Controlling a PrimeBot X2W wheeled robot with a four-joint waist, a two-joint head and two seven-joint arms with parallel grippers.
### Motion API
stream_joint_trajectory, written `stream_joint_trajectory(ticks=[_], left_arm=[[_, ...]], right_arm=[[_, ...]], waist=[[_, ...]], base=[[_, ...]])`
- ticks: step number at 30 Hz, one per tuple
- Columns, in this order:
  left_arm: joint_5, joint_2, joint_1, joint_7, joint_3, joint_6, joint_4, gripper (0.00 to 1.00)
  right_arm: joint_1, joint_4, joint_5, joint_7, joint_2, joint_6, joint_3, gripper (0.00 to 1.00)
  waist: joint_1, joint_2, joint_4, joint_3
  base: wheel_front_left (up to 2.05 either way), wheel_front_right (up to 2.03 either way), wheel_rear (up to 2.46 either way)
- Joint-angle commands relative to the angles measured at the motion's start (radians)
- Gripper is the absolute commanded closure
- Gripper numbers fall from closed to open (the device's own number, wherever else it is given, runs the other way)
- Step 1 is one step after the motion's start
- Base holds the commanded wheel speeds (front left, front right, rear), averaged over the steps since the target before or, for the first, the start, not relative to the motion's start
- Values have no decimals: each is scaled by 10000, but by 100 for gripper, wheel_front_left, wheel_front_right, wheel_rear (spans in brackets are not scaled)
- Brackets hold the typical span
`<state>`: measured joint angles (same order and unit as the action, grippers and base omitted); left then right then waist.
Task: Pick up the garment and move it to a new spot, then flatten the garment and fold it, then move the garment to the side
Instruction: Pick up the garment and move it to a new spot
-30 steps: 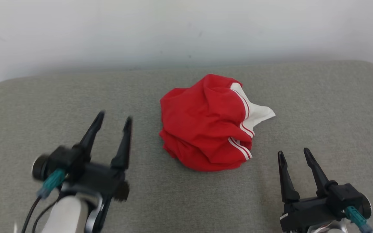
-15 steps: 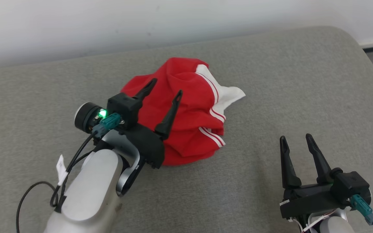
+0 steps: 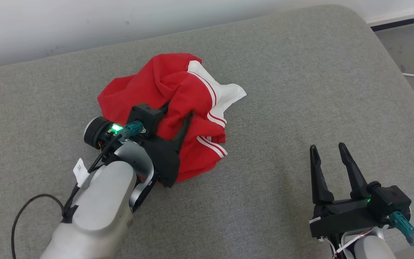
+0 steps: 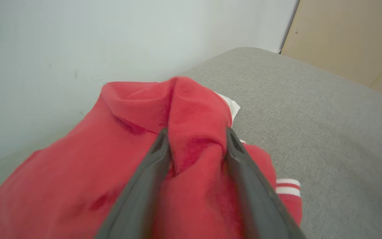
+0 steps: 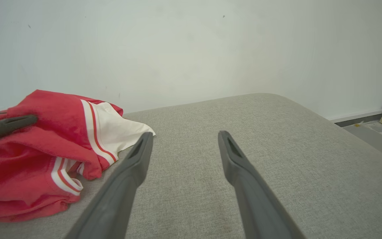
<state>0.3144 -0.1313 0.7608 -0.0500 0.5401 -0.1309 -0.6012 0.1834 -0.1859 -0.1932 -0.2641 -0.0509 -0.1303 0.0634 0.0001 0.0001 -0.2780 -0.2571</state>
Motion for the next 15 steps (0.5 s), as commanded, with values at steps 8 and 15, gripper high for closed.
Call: stream_joint_trajectory(ticks=[8,15], left_arm=[[252,103,1063,-578,441,17,-109,100],[686,107,2942,-572,751,16,450,100]], right_arm=[[-141,-48,-23,-6,10,-9,2,0],[-249,-164,-136,-6,8,-9,142,0]], waist=[[-1,-1,225,326],[-1,-1,453,676]], base=[[0,0,0],[0,0,0]])
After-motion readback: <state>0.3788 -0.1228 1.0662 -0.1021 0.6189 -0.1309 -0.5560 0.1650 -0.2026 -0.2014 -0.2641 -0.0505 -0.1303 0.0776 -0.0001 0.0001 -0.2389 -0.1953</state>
